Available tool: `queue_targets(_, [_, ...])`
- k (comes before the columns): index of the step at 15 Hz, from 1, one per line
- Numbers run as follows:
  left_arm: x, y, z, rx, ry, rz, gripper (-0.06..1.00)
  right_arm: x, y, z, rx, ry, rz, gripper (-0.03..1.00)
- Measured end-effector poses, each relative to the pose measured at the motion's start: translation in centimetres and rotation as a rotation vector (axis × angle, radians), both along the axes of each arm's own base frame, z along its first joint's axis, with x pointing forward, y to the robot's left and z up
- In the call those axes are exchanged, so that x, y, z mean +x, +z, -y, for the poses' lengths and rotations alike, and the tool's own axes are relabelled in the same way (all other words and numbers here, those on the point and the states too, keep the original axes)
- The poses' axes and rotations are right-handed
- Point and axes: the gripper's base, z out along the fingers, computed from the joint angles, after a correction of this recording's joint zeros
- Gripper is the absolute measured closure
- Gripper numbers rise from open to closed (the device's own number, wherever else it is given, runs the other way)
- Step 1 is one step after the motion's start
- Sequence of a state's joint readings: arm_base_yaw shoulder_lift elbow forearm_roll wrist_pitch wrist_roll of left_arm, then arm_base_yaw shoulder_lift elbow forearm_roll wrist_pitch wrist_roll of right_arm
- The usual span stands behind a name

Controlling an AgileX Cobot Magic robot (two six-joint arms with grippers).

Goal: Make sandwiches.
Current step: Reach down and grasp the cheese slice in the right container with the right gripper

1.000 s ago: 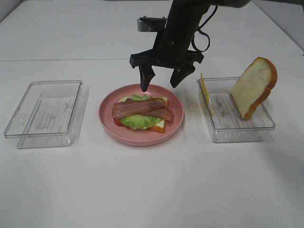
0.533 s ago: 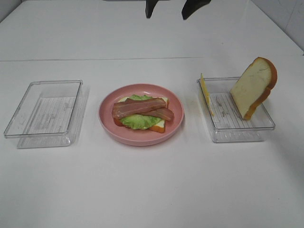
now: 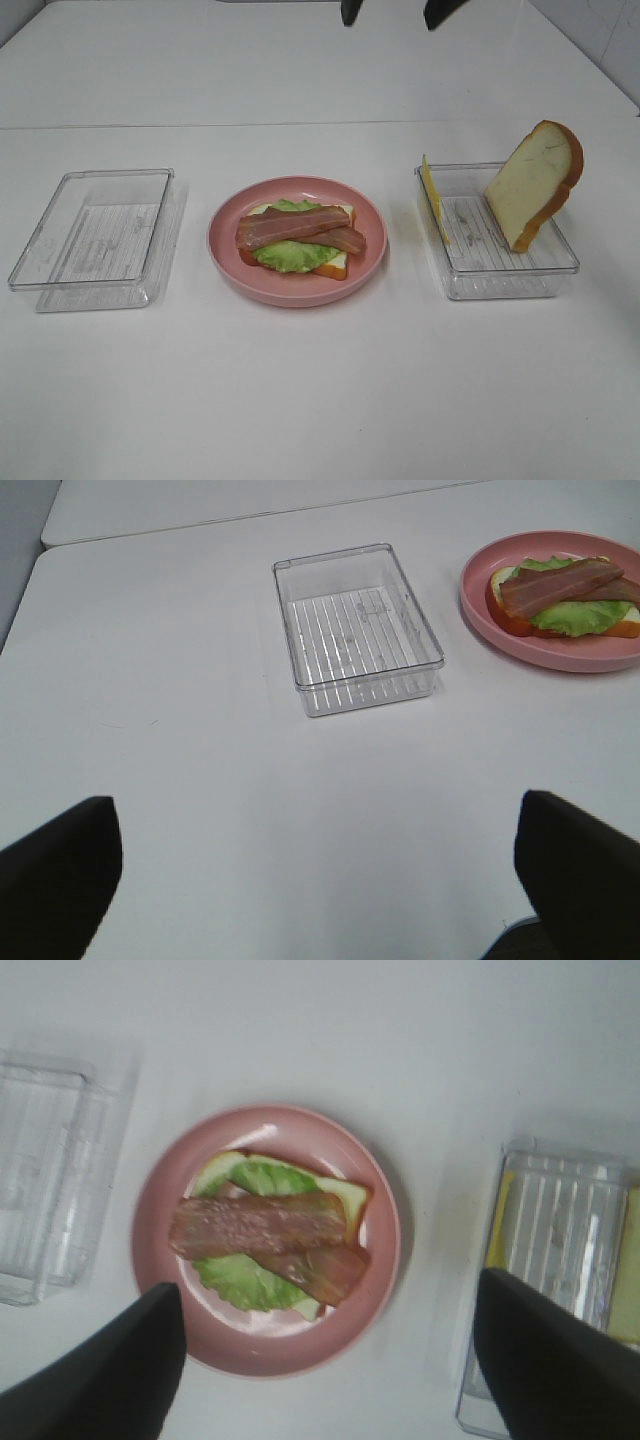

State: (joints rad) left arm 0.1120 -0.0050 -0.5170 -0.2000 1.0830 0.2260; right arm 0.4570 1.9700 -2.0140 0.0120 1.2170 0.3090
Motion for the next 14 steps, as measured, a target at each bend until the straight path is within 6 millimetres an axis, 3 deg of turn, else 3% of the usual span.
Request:
queue_targets(2, [0.0, 0.0, 0.0, 0.0, 0.0, 0.0, -0.05, 1.2, -3.2, 1.8, -0.044, -0.032, -0.094, 0.2])
queue_targets(4, [0.0, 0.0, 0.0, 0.0, 0.0, 0.0, -0.05, 2.3, -5.1, 3.2, -0.062, -0.065, -0.138, 0.2])
queue_targets(5, [0.0, 0.0, 0.0, 0.0, 0.0, 0.0, -0.05, 3.5, -7.4, 4.1, -0.092, -0.069, -0.181, 0.2])
queue_targets(10, [0.0, 0.0, 0.0, 0.0, 0.0, 0.0, -0.05, 4.8, -13.0, 3.7, -0.149, -0.032, -0.293, 0.2])
queue_targets(14, [0.0, 0.0, 0.0, 0.0, 0.0, 0.0, -0.05, 5.3, -15.5, 3.7, -0.183, -0.024, -0.339, 0.22])
